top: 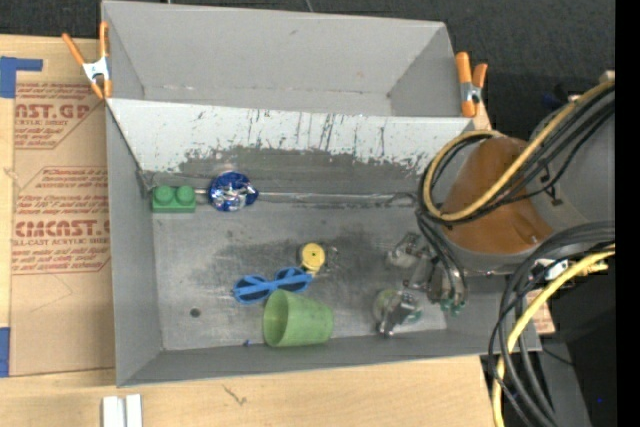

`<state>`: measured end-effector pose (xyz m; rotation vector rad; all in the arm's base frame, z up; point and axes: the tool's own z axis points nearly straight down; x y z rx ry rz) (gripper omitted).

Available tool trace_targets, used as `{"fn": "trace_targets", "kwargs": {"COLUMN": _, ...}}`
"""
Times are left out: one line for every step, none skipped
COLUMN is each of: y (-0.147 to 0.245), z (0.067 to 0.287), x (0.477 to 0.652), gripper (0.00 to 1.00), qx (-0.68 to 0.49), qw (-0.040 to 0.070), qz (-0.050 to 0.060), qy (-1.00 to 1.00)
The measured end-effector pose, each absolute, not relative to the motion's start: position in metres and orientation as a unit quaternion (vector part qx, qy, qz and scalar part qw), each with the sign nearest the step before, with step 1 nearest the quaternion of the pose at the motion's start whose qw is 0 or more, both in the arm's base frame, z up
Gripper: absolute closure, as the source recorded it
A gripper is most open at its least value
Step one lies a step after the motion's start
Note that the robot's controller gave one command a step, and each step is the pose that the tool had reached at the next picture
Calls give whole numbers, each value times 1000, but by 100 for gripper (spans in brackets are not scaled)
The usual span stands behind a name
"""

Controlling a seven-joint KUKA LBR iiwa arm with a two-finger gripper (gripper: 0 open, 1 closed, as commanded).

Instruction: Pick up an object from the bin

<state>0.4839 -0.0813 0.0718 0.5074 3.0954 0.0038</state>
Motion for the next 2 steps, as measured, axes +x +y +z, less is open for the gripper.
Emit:
{"fn": "trace_targets", "kwargs": {"y": -81, "z": 100, "x": 480, "gripper": 0, "qx": 248, "qw": 1, "qz": 0, "qy": 969}}
{"fn": "trace_targets", "kwargs": {"y": -64, "z": 100, "x": 481, "gripper": 0, "qx": 212, "qw": -1, "qz": 0, "qy": 977}}
